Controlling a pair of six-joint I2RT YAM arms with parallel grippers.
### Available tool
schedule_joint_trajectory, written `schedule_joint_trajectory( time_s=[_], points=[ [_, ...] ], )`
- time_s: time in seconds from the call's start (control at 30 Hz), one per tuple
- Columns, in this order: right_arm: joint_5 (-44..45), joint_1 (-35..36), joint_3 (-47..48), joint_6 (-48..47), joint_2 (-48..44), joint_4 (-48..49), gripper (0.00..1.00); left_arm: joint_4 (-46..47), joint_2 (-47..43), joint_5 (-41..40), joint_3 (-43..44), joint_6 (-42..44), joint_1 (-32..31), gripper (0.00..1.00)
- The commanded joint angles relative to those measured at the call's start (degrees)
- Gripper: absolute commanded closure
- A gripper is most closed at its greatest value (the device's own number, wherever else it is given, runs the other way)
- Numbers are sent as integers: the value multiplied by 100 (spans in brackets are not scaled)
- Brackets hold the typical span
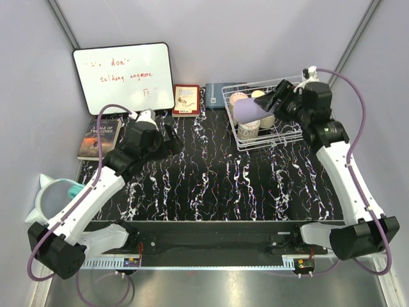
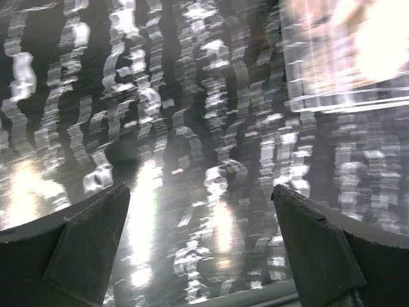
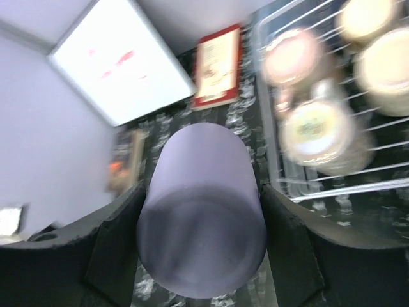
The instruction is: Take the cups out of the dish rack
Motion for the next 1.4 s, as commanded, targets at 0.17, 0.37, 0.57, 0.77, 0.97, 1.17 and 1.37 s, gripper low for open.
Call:
schedule_joint_trajectory(
  time_s=[0.17, 0.37, 0.57, 0.77, 0.97, 1.17, 1.37],
  points=[
    [-2599, 53, -2148, 2656, -283, 3926, 100, 2920, -136, 3029, -768, -910, 473, 1],
    [-2714, 431, -2140, 2658, -169, 4105, 100, 4493, 49, 3716, -1128, -1596, 473, 2],
    [-2600, 896, -2123, 2676, -11, 4193, 100, 5339, -38, 3804, -1304, -1887, 464, 8],
    [-2450, 1038, -2158, 2597, -46, 4132, 100, 5490, -196, 3620, -1304, -1931, 464, 8],
    [-2696, 1046, -2201, 2745, 24, 4516, 100, 5980, -206, 3689, -1427, -2097, 473, 9],
    [-2986, 1152, -2641, 3721, 437, 6169, 100, 7237, 180, 4250, -1594, -2739, 473, 25],
    [-3223, 1363, -2536, 3985, 868, 6706, 100, 8117, 375, 4480, -1691, -3223, 456, 40]
  ],
)
